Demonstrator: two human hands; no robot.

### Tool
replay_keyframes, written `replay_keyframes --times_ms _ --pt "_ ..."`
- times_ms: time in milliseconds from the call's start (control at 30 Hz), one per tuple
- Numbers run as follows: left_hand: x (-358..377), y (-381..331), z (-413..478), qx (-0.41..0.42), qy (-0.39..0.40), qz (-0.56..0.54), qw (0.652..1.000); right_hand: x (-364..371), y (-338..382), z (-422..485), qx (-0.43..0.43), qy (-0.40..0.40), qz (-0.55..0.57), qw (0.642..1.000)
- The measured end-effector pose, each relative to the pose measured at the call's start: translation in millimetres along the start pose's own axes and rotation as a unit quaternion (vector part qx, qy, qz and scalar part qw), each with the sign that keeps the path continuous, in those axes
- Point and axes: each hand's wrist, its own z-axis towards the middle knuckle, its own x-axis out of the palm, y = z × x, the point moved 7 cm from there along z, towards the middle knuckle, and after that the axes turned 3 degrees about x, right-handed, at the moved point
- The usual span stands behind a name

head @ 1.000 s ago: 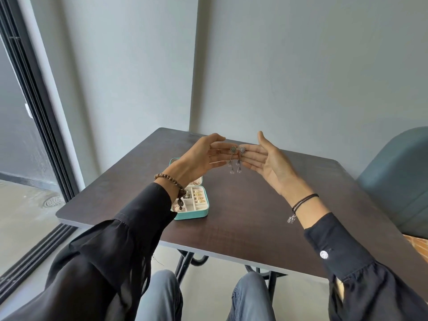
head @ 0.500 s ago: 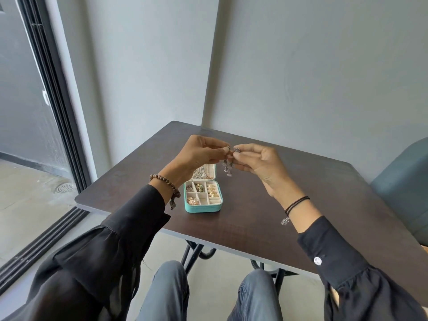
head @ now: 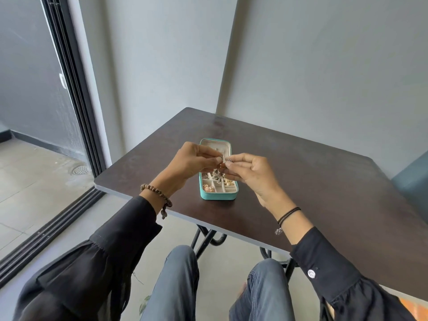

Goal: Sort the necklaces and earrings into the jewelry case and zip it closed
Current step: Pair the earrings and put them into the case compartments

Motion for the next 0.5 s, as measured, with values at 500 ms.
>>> replay_keyframes --times_ms 500 --pt "7 22 -13 -0.025 0.031 -0.034 0.999 1 -16 -12 0.005 -0.007 -0.022 1.0"
